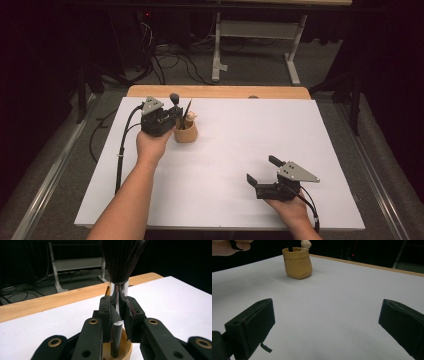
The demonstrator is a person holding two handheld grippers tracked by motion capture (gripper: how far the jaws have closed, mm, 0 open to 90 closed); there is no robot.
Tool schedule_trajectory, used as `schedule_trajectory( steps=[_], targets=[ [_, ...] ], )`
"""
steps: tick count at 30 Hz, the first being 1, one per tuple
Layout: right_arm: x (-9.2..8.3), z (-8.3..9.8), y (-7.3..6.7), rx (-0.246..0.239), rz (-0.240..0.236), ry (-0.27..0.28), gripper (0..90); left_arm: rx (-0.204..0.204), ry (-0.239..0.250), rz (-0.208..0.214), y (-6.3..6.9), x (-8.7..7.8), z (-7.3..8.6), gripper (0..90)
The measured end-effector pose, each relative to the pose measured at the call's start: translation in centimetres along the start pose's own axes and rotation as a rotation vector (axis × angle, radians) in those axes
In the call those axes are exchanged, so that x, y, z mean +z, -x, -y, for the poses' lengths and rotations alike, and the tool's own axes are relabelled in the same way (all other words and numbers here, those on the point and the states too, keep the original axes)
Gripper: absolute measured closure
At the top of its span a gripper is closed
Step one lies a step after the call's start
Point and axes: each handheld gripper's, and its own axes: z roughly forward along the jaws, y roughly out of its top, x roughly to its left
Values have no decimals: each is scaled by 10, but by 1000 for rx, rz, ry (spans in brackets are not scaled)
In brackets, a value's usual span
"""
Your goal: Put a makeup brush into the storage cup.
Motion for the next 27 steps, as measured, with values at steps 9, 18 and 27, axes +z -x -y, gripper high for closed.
schedule_trajectory(
  steps=[9, 18, 27],
  targets=[
    [2, 1, -1, -2, -2, -10, 20, -2, -34, -3, 1, 8, 10, 771],
    [3, 2, -2, -5, -6, -12, 20, 9, -72, -5, 2, 14, 19, 770],
    [3, 2, -3, -6, -11, -16, 21, 38, -99, -7, 9, 22, 23, 769]
  ],
)
